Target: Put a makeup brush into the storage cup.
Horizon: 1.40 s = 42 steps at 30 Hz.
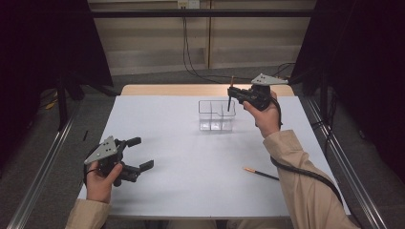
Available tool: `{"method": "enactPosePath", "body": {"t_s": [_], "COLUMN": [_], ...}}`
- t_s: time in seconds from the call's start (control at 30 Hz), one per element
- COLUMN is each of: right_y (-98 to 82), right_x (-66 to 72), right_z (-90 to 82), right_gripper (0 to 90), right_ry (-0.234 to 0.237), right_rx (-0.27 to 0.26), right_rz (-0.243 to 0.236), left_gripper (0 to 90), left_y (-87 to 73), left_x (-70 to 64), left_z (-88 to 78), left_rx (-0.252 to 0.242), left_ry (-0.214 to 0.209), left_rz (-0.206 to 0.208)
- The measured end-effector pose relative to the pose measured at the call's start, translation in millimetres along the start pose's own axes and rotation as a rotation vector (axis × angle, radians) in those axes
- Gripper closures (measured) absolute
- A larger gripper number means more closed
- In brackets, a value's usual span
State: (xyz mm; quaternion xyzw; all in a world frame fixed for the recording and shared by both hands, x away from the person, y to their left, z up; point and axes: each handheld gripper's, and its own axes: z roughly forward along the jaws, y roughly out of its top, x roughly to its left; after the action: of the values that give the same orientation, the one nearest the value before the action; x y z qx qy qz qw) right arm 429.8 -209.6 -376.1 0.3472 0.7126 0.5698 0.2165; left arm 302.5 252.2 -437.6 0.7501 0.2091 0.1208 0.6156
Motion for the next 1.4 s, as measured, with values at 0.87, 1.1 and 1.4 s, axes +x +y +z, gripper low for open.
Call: {"method": "enactPosePath", "body": {"t_s": [0.87,1.1,1.4], "right_y": [-9.4,-11.7,-17.8], "right_x": [-3.4,-2.0,-5.1], "right_z": [3.7,4.5,4.0], "right_gripper": [83.1,83.0,83.0], "right_ry": [-0.016,-0.016,-0.024], "right_rx": [0.01,0.027,0.036], "right_rz": [0.014,-0.003,-0.006], "left_gripper": [1.1,1.1,1.1], "left_y": [0.5,0.7,0.4], "left_x": [-0.7,-1.0,-0.9], "left_z": [0.2,0.5,0.6], "left_rx": [-0.008,-0.004,-0.001], "left_ry": [-0.007,-0.009,-0.01], "left_rz": [0.001,0.002,0.003]}}
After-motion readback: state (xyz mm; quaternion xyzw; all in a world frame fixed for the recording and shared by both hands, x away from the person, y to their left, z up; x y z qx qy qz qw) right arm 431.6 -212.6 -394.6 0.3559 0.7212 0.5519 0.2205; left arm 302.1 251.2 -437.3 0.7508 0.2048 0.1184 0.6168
